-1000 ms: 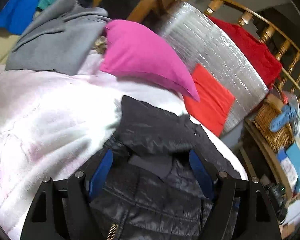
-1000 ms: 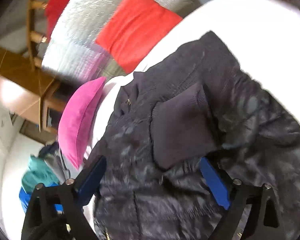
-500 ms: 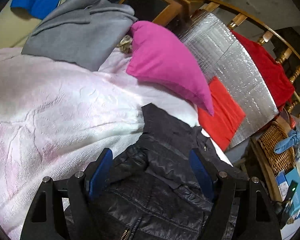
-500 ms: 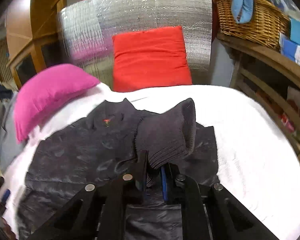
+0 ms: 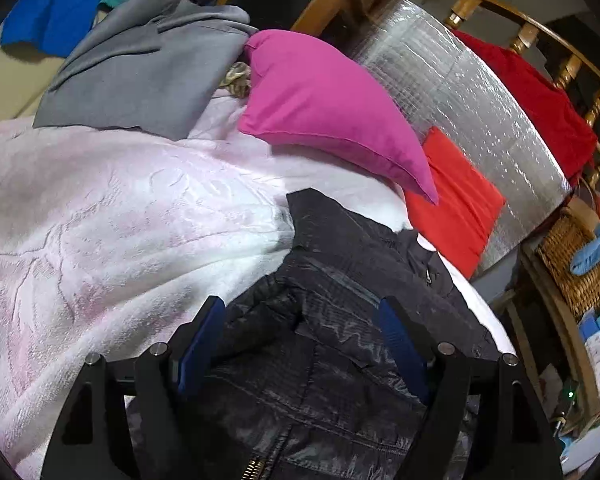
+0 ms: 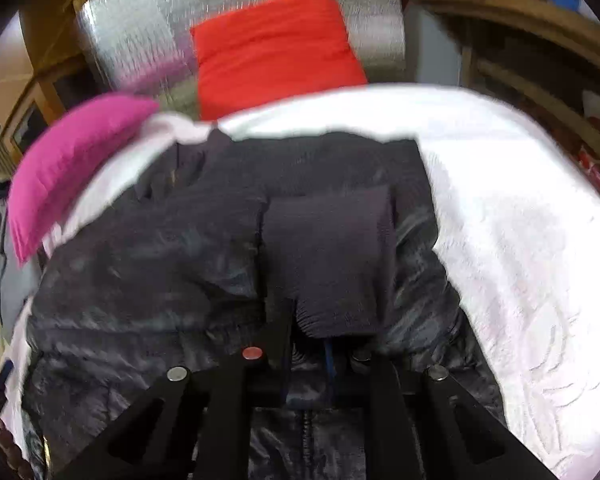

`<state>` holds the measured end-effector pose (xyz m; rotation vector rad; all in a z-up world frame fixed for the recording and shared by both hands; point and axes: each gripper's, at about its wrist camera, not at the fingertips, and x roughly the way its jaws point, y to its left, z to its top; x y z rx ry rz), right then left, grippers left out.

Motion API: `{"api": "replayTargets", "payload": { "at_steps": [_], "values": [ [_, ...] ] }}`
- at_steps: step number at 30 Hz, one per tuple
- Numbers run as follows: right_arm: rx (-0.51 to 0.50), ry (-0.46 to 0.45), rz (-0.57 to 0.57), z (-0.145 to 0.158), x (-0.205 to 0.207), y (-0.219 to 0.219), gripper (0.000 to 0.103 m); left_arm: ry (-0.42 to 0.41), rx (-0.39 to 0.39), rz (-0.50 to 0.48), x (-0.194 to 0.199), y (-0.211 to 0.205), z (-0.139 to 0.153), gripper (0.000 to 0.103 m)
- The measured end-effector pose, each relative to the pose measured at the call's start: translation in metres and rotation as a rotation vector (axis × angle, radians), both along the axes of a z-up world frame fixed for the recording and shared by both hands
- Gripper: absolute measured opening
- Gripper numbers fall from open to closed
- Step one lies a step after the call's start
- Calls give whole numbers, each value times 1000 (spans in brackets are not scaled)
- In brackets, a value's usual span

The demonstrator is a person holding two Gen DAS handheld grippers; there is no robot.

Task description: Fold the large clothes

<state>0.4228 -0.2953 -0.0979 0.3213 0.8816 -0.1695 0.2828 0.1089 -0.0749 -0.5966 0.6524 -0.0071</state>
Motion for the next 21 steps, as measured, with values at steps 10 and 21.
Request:
{"api": "replayTargets", "payload": {
  "at_steps": [10, 21],
  "values": [
    [66, -17, 20, 39, -53, -11, 83, -7, 31, -7, -1, -7, 5, 79],
    [-16, -265, 196, 88, -18, 84, 83, -34, 49, 131, -11, 17, 16, 79]
  ]
}}
